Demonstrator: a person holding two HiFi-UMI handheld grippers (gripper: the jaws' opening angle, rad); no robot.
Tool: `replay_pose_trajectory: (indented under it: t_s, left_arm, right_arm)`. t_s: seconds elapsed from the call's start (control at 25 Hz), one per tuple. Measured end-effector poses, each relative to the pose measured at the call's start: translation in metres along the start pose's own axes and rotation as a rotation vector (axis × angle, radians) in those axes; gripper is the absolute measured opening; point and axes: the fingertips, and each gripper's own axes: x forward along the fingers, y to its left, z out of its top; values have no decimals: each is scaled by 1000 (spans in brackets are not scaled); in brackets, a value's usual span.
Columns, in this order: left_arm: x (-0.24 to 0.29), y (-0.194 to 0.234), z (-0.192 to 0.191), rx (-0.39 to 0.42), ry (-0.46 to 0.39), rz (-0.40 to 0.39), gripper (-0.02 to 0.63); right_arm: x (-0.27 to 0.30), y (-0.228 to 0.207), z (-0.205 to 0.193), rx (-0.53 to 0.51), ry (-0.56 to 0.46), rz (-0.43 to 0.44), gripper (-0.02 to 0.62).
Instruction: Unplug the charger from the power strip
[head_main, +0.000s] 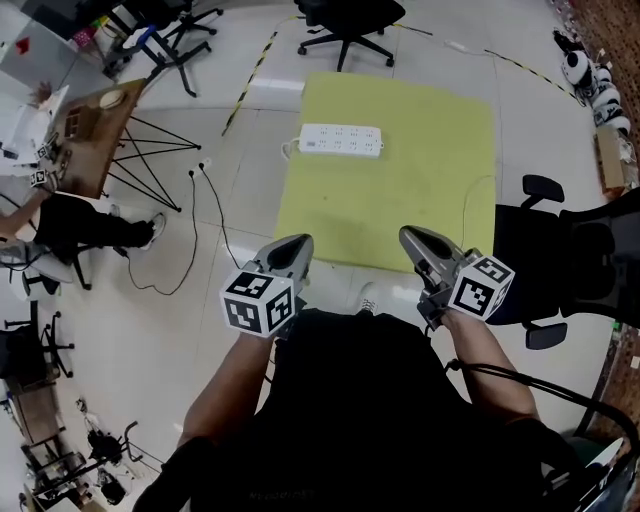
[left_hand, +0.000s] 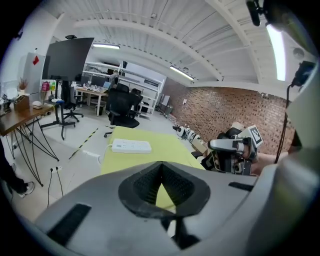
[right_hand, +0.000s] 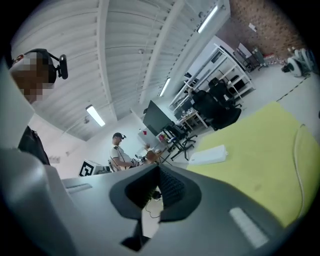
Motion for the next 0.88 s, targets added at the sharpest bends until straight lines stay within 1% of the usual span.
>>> replay_pose_trajectory:
  t_s: [0.12,0.24,0.52,0.68,0.88]
  left_arm:
    - [-17,6,-4,-2,-15,1,6]
    - [-39,8,-9,4,-29,-16,5]
    - [-114,29,-34,11,-45,-60,5]
    - [-154,32,-49,18,-61,-111,5]
    - [-176,17,-75,39,-41,-195,5]
  right_arm:
    - [4,19,-15,-28,16,-7,2]
    - [6,40,-37,-37,33,-22,2]
    - [21,116,-94,-68,38,-77,2]
    - [19,160,-120,-125,20,-129,2]
    - [-11,185,-136,-143,-36,-230,2]
